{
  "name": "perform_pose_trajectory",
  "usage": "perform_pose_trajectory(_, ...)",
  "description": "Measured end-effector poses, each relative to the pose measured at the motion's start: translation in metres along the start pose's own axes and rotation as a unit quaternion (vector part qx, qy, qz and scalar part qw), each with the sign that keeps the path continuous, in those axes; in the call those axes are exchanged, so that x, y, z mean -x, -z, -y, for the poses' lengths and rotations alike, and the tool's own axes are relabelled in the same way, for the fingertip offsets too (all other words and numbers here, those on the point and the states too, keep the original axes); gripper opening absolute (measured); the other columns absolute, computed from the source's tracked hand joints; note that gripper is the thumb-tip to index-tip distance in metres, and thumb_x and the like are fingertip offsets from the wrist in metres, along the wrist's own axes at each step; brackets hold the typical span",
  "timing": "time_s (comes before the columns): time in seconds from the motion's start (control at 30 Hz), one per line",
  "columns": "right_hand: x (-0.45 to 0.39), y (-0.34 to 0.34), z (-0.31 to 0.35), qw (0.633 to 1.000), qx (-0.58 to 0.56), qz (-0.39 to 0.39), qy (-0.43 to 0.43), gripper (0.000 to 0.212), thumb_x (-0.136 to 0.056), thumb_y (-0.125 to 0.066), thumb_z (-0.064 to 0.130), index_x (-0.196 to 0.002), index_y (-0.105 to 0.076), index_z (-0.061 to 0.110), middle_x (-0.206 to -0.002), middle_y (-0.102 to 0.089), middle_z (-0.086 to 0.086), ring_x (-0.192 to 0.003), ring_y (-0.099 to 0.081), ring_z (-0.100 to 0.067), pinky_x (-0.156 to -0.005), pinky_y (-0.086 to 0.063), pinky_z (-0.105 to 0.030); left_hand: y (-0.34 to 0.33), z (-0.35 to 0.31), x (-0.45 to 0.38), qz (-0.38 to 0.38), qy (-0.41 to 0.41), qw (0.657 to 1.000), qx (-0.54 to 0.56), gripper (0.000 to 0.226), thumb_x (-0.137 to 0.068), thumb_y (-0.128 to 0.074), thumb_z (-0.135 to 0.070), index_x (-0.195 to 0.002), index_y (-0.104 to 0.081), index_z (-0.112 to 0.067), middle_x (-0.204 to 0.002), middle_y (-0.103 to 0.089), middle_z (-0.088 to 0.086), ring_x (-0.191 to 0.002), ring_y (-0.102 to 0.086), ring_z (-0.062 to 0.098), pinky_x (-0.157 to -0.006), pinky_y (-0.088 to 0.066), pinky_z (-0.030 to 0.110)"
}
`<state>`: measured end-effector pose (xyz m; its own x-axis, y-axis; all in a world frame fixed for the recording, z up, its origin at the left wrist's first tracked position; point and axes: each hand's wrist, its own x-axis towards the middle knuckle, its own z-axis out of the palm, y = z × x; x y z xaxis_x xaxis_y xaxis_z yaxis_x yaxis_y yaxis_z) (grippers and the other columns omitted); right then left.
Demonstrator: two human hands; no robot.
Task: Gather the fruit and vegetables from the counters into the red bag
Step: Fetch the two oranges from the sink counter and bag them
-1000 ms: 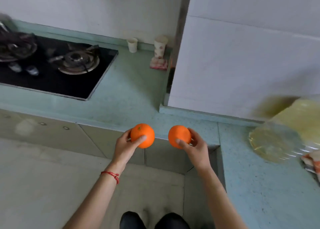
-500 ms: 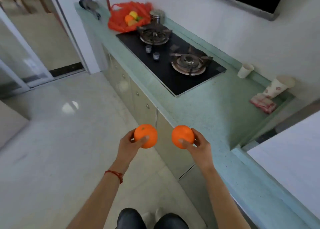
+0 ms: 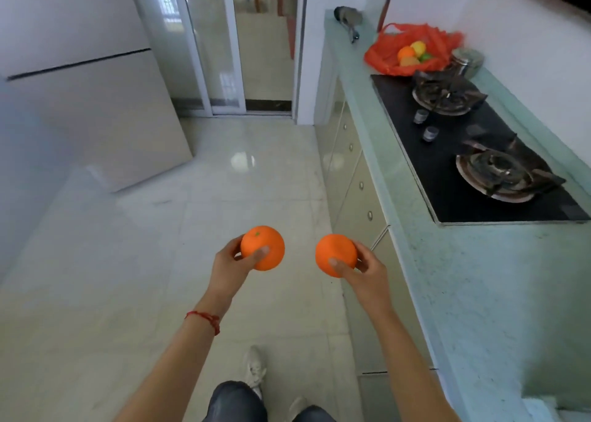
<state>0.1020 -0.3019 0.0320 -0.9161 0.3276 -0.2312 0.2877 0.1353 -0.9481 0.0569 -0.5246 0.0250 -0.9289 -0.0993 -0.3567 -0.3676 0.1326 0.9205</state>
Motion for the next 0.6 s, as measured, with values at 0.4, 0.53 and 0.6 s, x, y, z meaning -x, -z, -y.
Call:
perform_pose_trajectory(0.4, -0.092, -0.088, 0.025, 0.999, 0.023, 0.034, 0.008, 0.077, -0.056, -0.074, 0.043, -0.127, -0.054, 0.020, -0.121, -0.061, -0.002, -0.105, -0.058, -0.019, -0.079, -0.046, -0.024, 0.058, -0.020, -0.096, -0.042, 0.004, 0.999, 0.018, 0.068, -0.063, -0.074, -0.037, -0.123, -0.054, -0.013, -0.112, -0.058, 0.008, -0.102, -0.057, 0.026, -0.088, -0.051, 0.042)
perform_pose_trajectory(0.53, -0.125, -0.113, 0.036, 0.999, 0.022, 0.034, 0.009, 0.076, -0.057, -0.076, 0.043, -0.127, -0.055, 0.020, -0.121, -0.061, 0.000, -0.106, -0.058, -0.018, -0.082, -0.048, -0.027, 0.069, -0.027, -0.137, -0.038, 0.003, 0.999, 0.012, 0.063, -0.069, -0.074, -0.035, -0.125, -0.053, -0.013, -0.115, -0.057, 0.008, -0.104, -0.056, 0.027, -0.084, -0.049, 0.038)
perform_pose_trajectory(0.6, -0.141, -0.123, 0.041, 0.999, 0.017, 0.031, 0.008, 0.074, -0.061, -0.081, 0.037, -0.127, -0.054, 0.020, -0.121, -0.061, -0.001, -0.106, -0.058, -0.018, -0.082, -0.047, -0.027, 0.072, -0.030, -0.156, -0.035, 0.001, 0.999, 0.013, 0.058, -0.075, -0.073, -0.031, -0.125, -0.052, -0.012, -0.116, -0.057, 0.008, -0.105, -0.056, 0.028, -0.085, -0.050, 0.039)
